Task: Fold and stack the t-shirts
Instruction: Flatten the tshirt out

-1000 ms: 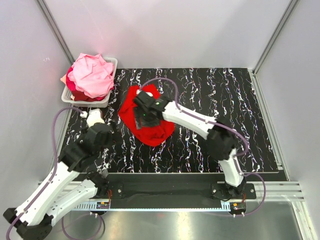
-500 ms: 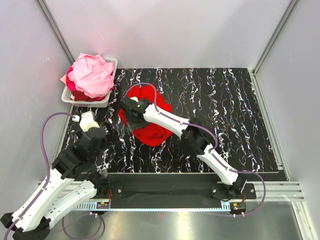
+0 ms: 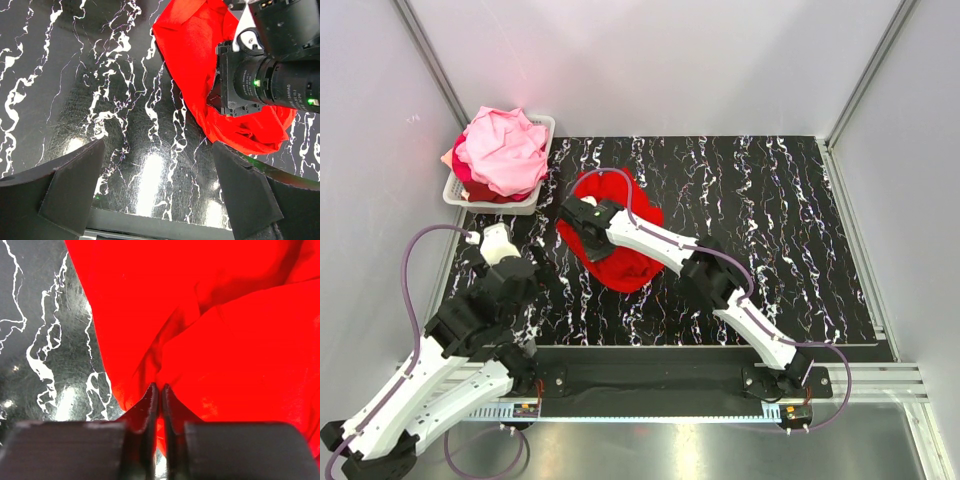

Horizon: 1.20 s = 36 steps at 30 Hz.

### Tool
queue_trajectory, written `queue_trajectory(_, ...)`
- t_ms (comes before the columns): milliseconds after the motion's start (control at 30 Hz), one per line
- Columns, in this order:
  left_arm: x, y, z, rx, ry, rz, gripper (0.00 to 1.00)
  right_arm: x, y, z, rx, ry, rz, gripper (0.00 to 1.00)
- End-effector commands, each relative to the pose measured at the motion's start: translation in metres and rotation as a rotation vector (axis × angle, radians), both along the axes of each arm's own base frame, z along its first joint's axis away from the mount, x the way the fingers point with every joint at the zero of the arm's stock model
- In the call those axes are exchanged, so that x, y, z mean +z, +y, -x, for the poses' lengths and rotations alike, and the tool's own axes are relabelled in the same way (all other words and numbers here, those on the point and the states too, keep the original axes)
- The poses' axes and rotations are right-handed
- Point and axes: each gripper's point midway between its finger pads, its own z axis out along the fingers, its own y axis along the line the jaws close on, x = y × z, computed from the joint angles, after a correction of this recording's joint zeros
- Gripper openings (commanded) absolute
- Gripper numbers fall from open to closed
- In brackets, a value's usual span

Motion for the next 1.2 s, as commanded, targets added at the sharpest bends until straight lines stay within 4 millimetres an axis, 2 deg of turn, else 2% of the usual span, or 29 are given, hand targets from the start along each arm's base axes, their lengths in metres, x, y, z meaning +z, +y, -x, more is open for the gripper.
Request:
queue_trajectory(0, 0.006, 0.005, -0.004, 0.041, -0.035, -0.002, 0.95, 0.002, -0.001, -0.006, 0.003, -0.026, 0.008, 0.06)
queue_trajectory(33, 0.007, 0.004, -0.004, 0.040, -0.036, 0.001, 0.95, 0.012, -0.002, -0.007, 0.001, -0.041, 0.000, 0.01)
queue_trajectory(100, 0.006, 0.004, -0.003, 0.041, -0.032, -0.006, 0.95, 0.027, -0.006, -0.010, -0.007, -0.074, 0.003, 0.00)
queue_trajectory(133, 0.006, 0.004, -0.003, 0.038, -0.033, -0.008, 0.95, 0.050, -0.010, -0.014, -0.019, -0.114, -0.011, 0.00)
queue_trajectory(200, 0.006, 0.004, -0.003, 0.041, -0.032, -0.010, 0.95, 0.076, -0.020, -0.015, -0.029, -0.151, -0.010, 0.00)
queue_trajectory(233, 0.006, 0.004, -0.002, 0.039, -0.029, -0.013, 0.95, 0.107, -0.029, -0.018, -0.054, -0.202, -0.028, 0.00)
queue_trajectory(300, 0.005, 0.003, -0.003, 0.037, -0.027, -0.019, 0.95, 0.127, -0.054, -0.015, -0.091, -0.214, -0.009, 0.00)
queue_trajectory(333, 0.005, 0.003, -0.003, 0.035, -0.025, -0.021, 0.95, 0.163, -0.070, -0.014, -0.131, -0.258, -0.057, 0.00)
queue_trajectory(367, 0.004, 0.002, -0.003, 0.033, -0.021, -0.024, 0.95, 0.155, -0.093, -0.011, -0.163, -0.243, -0.019, 0.00)
queue_trajectory(400, 0.004, 0.002, -0.004, 0.029, -0.018, -0.026, 0.95, 0.163, -0.108, -0.009, -0.192, -0.254, -0.025, 0.00)
queue_trajectory(433, 0.003, 0.001, -0.004, 0.025, -0.015, -0.029, 0.95, 0.202, -0.129, 0.000, -0.236, -0.301, -0.103, 0.00)
queue_trajectory(467, 0.001, -0.002, -0.005, 0.012, -0.003, -0.038, 0.95, 0.181, -0.151, 0.008, -0.267, -0.274, -0.064, 0.00)
queue_trajectory(500, 0.000, -0.006, -0.007, -0.004, 0.007, -0.051, 0.93, 0.185, -0.173, 0.009, -0.318, -0.277, -0.076, 0.00)
queue_trajectory(533, 0.004, -0.011, -0.011, -0.018, 0.001, -0.047, 0.93, 0.208, -0.196, 0.019, -0.376, -0.303, -0.146, 0.00)
queue_trajectory(567, -0.001, -0.019, -0.016, -0.058, 0.036, -0.087, 0.92, 0.202, -0.228, 0.031, -0.431, -0.301, -0.142, 0.00)
queue_trajectory(600, 0.000, -0.025, -0.020, -0.071, 0.044, -0.097, 0.92, 0.180, -0.241, 0.033, -0.469, -0.271, -0.092, 0.00)
queue_trajectory(633, 0.001, -0.030, -0.026, -0.076, 0.050, -0.107, 0.91, 0.191, -0.260, 0.042, -0.540, -0.299, -0.144, 0.00)
queue_trajectory(667, 0.003, -0.042, -0.036, -0.092, 0.078, -0.123, 0.91, 0.165, -0.282, 0.056, -0.581, -0.262, -0.081, 0.00)
queue_trajectory(733, 0.009, -0.056, -0.051, -0.117, 0.074, -0.139, 0.91, 0.163, -0.309, 0.068, -0.691, -0.272, -0.119, 0.00)
queue_trajectory(767, 0.008, -0.067, -0.062, -0.130, 0.089, -0.158, 0.91, 0.144, -0.326, 0.081, -0.725, -0.249, -0.068, 0.00)
queue_trajectory(833, 0.014, -0.081, -0.079, -0.150, 0.068, -0.171, 0.91, 0.141, -0.345, 0.090, -0.798, -0.269, -0.087, 0.00)
queue_trajectory(867, 0.003, -0.090, -0.088, -0.160, 0.099, -0.199, 0.91, 0.129, -0.354, 0.099, -0.811, -0.252, -0.060, 0.00)
queue_trajectory(933, 0.009, -0.098, -0.107, -0.159, 0.089, -0.208, 0.91, 0.127, -0.360, 0.107, -0.841, -0.255, -0.085, 0.00)
queue_trajectory(967, -0.005, -0.104, -0.116, -0.161, 0.130, -0.233, 0.91, 0.120, -0.365, 0.114, -0.851, -0.243, -0.071, 0.00)
queue_trajectory(1000, -0.002, -0.104, -0.129, -0.150, 0.132, -0.232, 0.90, 0.119, -0.364, 0.116, -0.854, -0.238, -0.092, 0.00)
queue_trajectory(1033, -0.007, -0.106, -0.138, -0.149, 0.145, -0.236, 0.89, 0.120, -0.357, 0.120, -0.836, -0.217, -0.152, 0.00)
queue_trajectory(1067, -0.026, -0.109, -0.147, -0.149, 0.196, -0.266, 0.85, 0.112, -0.351, 0.121, -0.828, -0.205, -0.188, 0.00)
queue_trajectory(1133, -0.032, -0.110, -0.166, -0.142, 0.212, -0.286, 0.81, 0.109, -0.338, 0.127, -0.802, -0.157, -0.266, 0.00)
queue_trajectory(1167, -0.053, -0.113, -0.173, -0.149, 0.262, -0.320, 0.77, 0.103, -0.333, 0.127, -0.793, -0.143, -0.288, 0.00)
